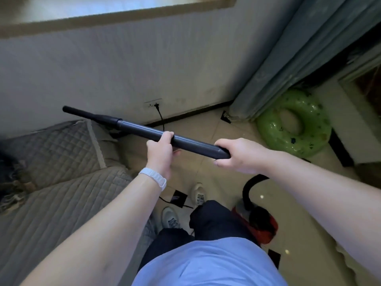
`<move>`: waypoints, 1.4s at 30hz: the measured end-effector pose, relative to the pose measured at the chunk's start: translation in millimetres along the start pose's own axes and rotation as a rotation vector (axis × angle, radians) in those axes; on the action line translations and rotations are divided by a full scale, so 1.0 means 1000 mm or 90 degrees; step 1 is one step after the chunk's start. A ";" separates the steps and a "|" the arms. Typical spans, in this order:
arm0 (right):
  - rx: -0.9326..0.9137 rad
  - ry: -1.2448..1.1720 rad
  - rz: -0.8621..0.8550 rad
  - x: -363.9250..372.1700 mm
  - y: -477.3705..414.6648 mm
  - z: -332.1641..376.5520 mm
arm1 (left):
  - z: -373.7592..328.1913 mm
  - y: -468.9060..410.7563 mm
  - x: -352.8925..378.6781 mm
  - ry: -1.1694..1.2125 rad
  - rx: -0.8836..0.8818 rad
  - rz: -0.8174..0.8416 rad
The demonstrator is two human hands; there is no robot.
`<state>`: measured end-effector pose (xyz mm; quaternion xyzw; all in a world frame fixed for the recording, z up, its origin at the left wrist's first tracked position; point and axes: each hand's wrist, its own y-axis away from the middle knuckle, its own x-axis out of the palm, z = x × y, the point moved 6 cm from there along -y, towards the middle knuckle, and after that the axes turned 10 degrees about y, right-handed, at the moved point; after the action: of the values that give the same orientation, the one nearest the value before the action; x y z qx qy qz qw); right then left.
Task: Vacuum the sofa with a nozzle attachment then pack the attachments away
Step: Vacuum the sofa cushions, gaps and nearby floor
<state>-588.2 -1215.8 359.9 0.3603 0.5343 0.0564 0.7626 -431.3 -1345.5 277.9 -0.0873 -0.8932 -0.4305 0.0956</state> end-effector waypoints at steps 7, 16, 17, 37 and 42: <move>0.101 -0.084 -0.013 0.026 0.083 -0.066 | 0.049 0.050 0.059 -0.082 -0.047 0.091; 0.199 -0.186 -0.030 0.070 0.158 -0.140 | 0.110 0.108 0.119 -0.167 -0.060 0.151; 0.199 -0.181 -0.034 0.074 0.164 -0.147 | 0.117 0.112 0.124 -0.172 -0.059 0.152; 0.026 -0.162 -0.055 0.147 0.333 -0.335 | 0.310 0.299 0.203 -0.132 0.060 0.023; -0.008 -0.179 -0.066 0.155 0.354 -0.336 | 0.317 0.327 0.194 -0.124 0.096 0.004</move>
<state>-704.9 -718.8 398.8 0.3318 0.4394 -0.0304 0.8342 -571.0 -881.3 377.9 -0.1237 -0.9280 -0.3511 0.0163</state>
